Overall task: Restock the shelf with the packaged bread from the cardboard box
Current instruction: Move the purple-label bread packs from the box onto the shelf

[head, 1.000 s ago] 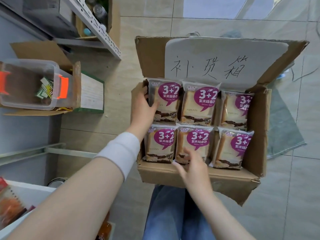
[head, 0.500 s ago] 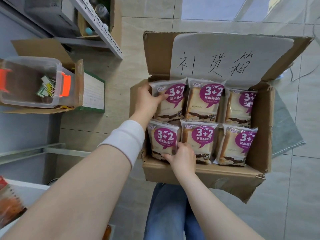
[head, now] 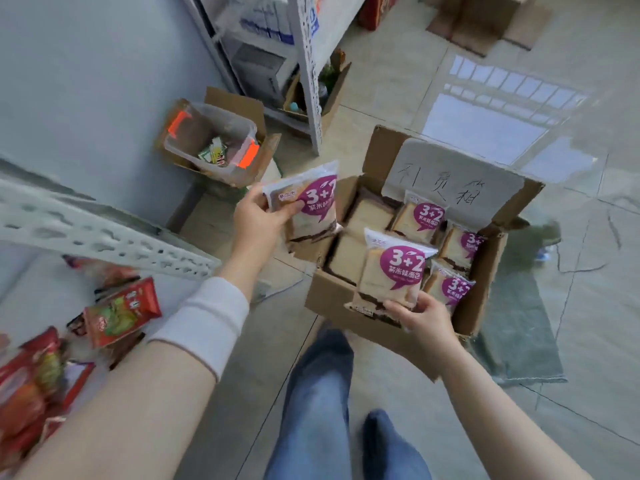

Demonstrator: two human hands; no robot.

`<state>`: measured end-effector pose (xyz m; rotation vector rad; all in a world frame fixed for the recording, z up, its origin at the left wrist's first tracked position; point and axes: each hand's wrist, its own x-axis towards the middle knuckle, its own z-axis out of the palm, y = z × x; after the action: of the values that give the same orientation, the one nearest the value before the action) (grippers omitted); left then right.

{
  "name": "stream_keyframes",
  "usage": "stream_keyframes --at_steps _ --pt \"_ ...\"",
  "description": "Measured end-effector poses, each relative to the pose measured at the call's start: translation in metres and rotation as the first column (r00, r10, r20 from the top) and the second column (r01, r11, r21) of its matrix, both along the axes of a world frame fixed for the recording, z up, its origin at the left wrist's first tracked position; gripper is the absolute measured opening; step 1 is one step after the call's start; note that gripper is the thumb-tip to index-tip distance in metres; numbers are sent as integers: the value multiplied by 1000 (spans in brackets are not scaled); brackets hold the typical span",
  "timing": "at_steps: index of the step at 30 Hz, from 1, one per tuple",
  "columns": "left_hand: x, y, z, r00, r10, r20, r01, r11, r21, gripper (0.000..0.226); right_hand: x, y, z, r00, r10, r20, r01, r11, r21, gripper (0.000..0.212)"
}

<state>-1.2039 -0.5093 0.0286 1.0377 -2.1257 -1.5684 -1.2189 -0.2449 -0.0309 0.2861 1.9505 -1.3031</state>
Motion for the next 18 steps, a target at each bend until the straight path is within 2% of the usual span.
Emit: stream_keyframes --at_steps 3,10,14,18 --pt "74 11 61 996 88 -22 -89 994 -61 25 28 17 47 994 100 -51 -103 993 -61 19" --pt "234 27 201 931 293 -219 -317 945 -83 16 97 18 166 917 353 -185 -384 907 -172 21" --pt "308 7 272 869 372 -327 -434 890 -142 13 136 -19 227 840 435 -325 -515 826 -227 14" --pt "370 -34 323 784 439 -438 -543 828 -142 9 168 -88 276 751 480 -454 -621 746 -238 16"
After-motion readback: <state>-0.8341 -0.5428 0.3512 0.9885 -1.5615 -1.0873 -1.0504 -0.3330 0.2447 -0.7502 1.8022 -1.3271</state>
